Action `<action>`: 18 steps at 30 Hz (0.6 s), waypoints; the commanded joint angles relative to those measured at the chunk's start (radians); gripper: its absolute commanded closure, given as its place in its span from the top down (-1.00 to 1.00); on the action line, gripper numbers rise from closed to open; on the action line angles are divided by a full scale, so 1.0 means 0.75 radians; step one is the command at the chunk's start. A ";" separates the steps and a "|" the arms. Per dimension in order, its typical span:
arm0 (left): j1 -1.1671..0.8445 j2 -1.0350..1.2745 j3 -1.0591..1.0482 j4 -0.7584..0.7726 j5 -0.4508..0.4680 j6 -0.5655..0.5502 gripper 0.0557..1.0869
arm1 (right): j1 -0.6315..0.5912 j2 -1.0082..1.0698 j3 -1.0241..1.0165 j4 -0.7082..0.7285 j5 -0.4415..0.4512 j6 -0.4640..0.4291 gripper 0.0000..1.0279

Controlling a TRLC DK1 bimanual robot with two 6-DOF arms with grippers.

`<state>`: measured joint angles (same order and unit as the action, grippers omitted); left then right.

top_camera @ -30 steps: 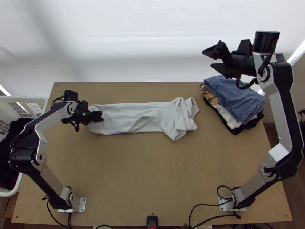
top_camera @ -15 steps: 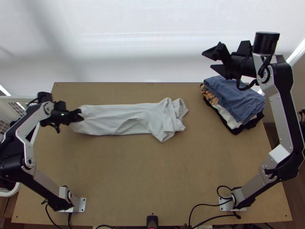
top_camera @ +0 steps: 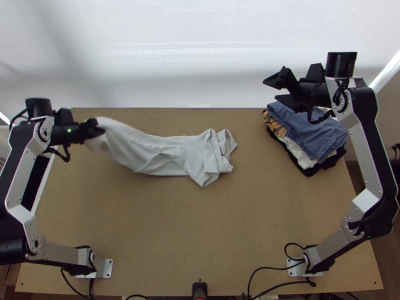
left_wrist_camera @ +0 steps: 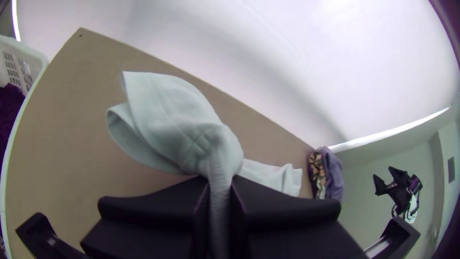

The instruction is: Fold the t-shirt

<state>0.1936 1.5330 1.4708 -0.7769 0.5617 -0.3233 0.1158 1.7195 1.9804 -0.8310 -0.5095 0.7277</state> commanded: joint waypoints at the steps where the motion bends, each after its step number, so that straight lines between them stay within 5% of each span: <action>1: -0.119 -0.044 0.111 -0.007 0.018 -0.154 -0.92 | -0.023 -0.069 -0.037 0.000 -0.010 -0.015 0.93; 18: -0.614 0.169 0.332 0.079 -0.142 -0.342 -0.92 | -0.071 -0.213 -0.223 0.004 -0.010 -0.031 0.93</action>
<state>-0.2283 1.6245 1.6707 -0.7334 0.4648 -0.5541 0.0761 1.6066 1.8420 -0.8307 -0.5098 0.7204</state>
